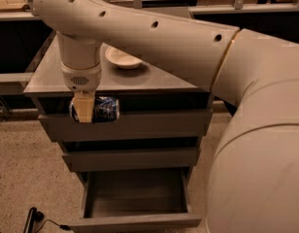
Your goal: Place pepsi can into bottom drawer
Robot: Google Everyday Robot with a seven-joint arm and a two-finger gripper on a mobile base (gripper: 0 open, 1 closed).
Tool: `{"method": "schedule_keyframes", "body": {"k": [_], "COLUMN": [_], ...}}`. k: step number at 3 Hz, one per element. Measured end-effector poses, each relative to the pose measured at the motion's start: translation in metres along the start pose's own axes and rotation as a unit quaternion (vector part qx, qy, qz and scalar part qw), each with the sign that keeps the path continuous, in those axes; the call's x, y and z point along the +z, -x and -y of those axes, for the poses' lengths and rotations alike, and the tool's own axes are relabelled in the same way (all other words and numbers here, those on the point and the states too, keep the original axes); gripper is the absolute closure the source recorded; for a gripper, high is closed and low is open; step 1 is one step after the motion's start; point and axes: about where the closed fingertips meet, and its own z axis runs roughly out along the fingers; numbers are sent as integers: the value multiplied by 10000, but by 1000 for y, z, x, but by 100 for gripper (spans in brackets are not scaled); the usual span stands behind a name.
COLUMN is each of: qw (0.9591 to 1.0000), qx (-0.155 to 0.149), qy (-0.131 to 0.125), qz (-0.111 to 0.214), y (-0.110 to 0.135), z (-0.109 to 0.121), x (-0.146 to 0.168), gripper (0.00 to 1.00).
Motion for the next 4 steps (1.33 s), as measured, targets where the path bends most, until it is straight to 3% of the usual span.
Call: {"method": "schedule_keyframes", "body": {"k": [1,2,3,4], "qw": [9987,9940,9901,9897], "qx": [115,-19,-176,54], "qy": [-499,-1082,-1382,-1422], "qz": [63,149,176,169], "y": [-13,-33,-67,-101], "z": [-6,-33,-62,-71], "x": [-3,11,45,70], "gripper": [100,100,100,100]}}
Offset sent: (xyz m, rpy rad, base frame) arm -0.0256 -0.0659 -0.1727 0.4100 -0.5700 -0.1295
